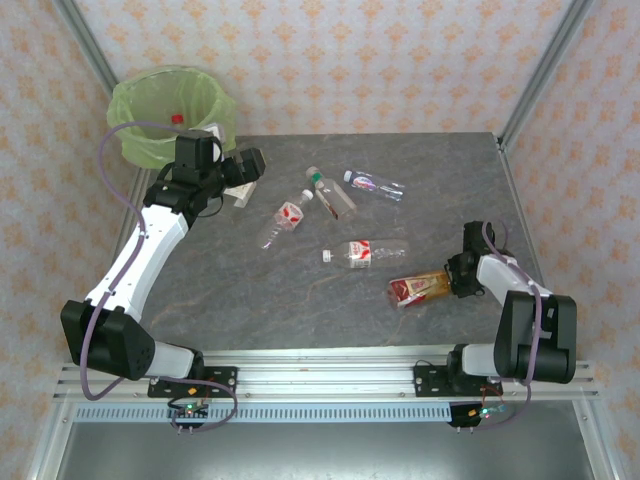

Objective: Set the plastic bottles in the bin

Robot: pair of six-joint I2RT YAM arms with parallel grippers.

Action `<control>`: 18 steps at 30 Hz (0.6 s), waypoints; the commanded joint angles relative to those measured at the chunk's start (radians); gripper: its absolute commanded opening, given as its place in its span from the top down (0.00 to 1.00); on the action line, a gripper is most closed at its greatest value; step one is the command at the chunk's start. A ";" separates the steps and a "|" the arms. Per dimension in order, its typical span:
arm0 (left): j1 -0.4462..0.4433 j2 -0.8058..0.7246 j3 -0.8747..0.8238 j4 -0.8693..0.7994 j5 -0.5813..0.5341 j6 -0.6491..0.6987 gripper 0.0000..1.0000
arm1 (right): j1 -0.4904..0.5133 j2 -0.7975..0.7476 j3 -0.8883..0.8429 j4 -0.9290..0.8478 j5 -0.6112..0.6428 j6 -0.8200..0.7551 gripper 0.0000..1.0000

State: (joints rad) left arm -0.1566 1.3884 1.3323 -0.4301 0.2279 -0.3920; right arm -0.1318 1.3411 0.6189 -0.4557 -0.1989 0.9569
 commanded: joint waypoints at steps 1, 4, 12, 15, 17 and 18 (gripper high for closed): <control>0.002 0.005 -0.005 -0.009 -0.005 0.014 0.00 | -0.002 -0.022 -0.015 0.112 0.026 -0.010 0.94; 0.002 0.009 -0.004 -0.006 -0.002 0.014 0.00 | 0.000 -0.049 -0.013 0.116 0.018 -0.004 1.00; 0.002 0.023 -0.004 0.003 0.052 0.015 0.00 | -0.001 -0.151 -0.037 0.218 -0.062 -0.018 1.00; 0.002 0.024 -0.004 0.005 0.066 0.021 0.00 | -0.001 -0.201 -0.058 0.273 -0.080 -0.050 1.00; 0.003 0.024 -0.005 0.008 0.079 0.025 0.00 | 0.000 -0.234 -0.078 0.320 -0.094 -0.069 1.00; 0.002 0.026 -0.004 0.007 0.084 0.027 0.00 | 0.000 -0.248 -0.090 0.341 -0.100 -0.071 1.00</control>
State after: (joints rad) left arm -0.1566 1.4044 1.3323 -0.4297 0.2813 -0.3912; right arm -0.1318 1.1351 0.5552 -0.2031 -0.2737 0.9203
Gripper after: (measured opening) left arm 0.999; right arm 0.312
